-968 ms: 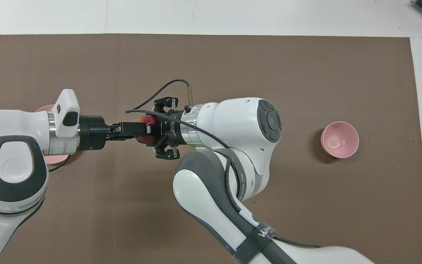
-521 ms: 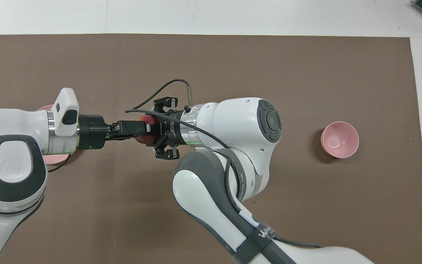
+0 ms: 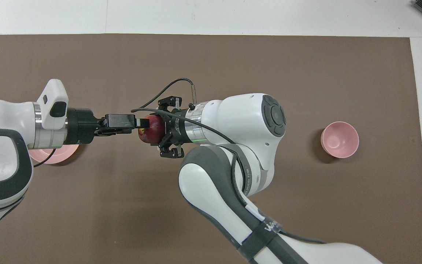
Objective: Move apple from plate to bowl
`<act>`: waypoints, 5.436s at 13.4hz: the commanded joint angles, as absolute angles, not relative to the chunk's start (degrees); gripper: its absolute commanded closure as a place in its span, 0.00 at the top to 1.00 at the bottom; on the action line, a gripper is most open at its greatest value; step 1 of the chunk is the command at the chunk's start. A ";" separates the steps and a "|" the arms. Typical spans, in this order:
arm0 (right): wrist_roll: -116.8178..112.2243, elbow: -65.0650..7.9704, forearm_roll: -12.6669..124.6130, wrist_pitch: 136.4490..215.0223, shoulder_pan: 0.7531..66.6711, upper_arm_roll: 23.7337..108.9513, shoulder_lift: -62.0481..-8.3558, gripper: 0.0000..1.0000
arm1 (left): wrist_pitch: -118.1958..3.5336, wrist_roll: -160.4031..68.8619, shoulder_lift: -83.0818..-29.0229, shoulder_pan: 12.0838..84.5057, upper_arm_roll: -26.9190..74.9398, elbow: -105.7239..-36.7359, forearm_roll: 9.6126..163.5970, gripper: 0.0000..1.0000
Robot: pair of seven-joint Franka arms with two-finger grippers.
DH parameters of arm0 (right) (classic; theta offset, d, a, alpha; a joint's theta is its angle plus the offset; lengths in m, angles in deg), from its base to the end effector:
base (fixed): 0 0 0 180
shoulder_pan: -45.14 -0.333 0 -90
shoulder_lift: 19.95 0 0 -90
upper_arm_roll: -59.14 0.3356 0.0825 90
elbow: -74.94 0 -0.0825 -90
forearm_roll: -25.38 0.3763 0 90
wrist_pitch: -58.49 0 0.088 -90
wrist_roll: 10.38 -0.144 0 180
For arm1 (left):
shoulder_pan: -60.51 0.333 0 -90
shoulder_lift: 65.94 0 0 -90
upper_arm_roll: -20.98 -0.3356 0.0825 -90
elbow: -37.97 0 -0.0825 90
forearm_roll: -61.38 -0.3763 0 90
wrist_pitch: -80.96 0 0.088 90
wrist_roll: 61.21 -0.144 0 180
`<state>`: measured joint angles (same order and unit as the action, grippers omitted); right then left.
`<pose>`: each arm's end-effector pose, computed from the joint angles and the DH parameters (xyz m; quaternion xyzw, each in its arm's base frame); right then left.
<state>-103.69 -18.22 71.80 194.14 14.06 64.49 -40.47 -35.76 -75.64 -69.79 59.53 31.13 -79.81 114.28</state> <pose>0.5621 0.4387 0.4548 -0.6786 0.6284 0.2330 0.3005 0.5223 -0.1768 0.4875 0.9174 -0.0125 0.0340 0.3964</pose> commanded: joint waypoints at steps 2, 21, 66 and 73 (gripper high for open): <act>-100.56 -18.75 68.48 189.99 17.01 64.33 -38.50 0.00 | -31.27 -74.66 -69.20 61.66 31.44 -74.81 93.89 1.00; -43.93 -19.10 18.88 168.47 37.73 64.42 -37.09 0.00 | -7.55 -74.75 -65.15 63.85 30.92 -47.21 62.79 1.00; -19.53 -13.13 25.82 142.51 51.99 64.68 -19.51 1.00 | -6.93 -74.57 -66.02 59.54 21.69 -47.02 63.05 1.00; -19.61 -13.13 25.82 142.51 51.82 64.68 -19.42 1.00 | -3.09 -74.31 -66.81 59.54 21.69 -47.72 63.05 1.00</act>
